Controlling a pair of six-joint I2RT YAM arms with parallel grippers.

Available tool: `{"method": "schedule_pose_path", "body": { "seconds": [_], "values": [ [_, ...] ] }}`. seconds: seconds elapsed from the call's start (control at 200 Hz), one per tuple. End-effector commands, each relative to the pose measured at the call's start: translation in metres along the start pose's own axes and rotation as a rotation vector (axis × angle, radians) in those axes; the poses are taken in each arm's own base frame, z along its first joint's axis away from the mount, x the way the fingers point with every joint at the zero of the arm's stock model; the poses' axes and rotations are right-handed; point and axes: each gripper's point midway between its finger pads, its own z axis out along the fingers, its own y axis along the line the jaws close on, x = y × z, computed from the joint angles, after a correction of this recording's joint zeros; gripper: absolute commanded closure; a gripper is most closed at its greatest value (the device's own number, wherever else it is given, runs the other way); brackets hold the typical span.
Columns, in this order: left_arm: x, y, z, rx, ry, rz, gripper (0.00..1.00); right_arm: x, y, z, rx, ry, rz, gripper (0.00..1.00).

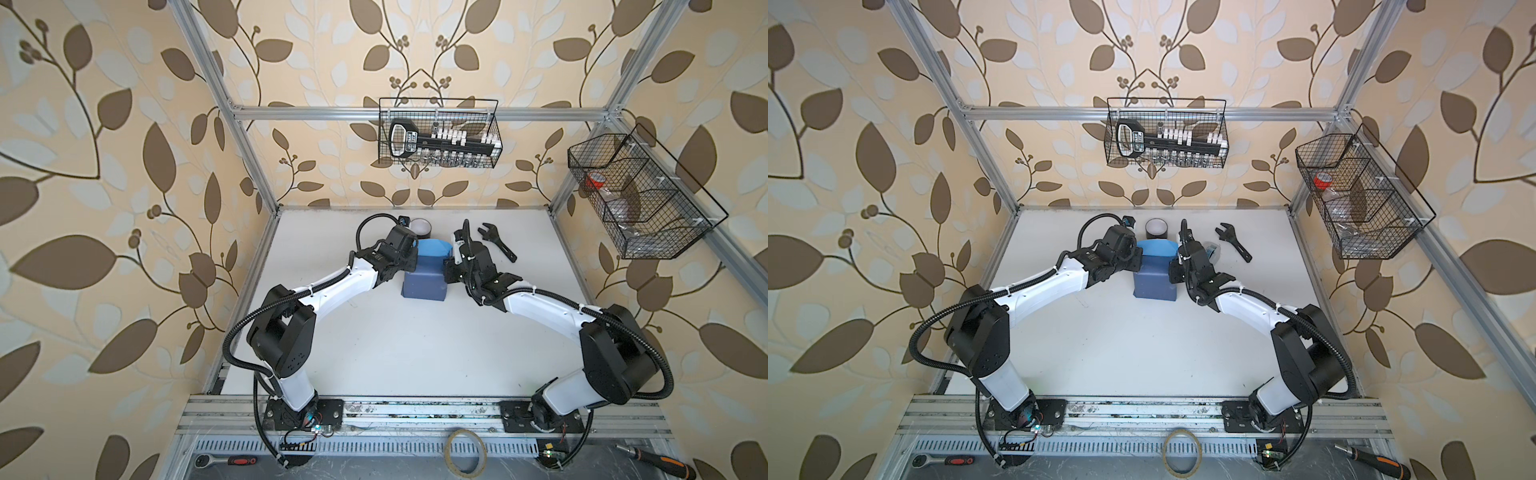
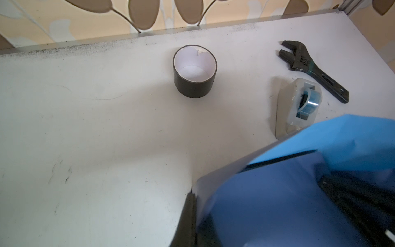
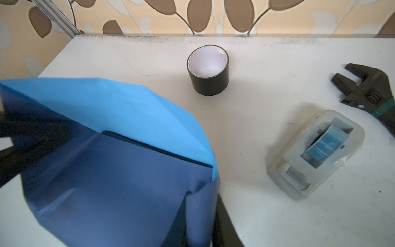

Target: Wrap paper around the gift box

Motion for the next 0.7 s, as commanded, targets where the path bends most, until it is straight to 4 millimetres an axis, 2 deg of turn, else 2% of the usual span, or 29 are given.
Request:
{"method": "schedule_pose_path", "body": {
  "seconds": [0.0, 0.275, 0.425, 0.475, 0.695],
  "values": [
    [-0.018, -0.006, -0.014, 0.026, -0.044, -0.025, 1.00, 0.023, -0.004, 0.005, 0.021, 0.088, -0.026, 0.78],
    [-0.019, -0.004, -0.016, 0.017, -0.051, -0.020, 1.00, -0.023, 0.003, -0.017, -0.038, 0.001, 0.029, 0.58],
    [-0.017, -0.004, -0.015, 0.020, -0.048, -0.022, 1.00, -0.035, 0.001, -0.019, -0.030, -0.011, 0.025, 0.55],
    [-0.017, -0.004, -0.015, 0.021, -0.048, -0.022, 1.00, -0.034, 0.000, -0.016, -0.027, -0.006, 0.023, 0.58],
    [-0.016, -0.004, -0.015, 0.019, -0.047, -0.016, 1.00, -0.029, -0.002, -0.007, -0.014, 0.020, 0.008, 0.79]
  ]
}}
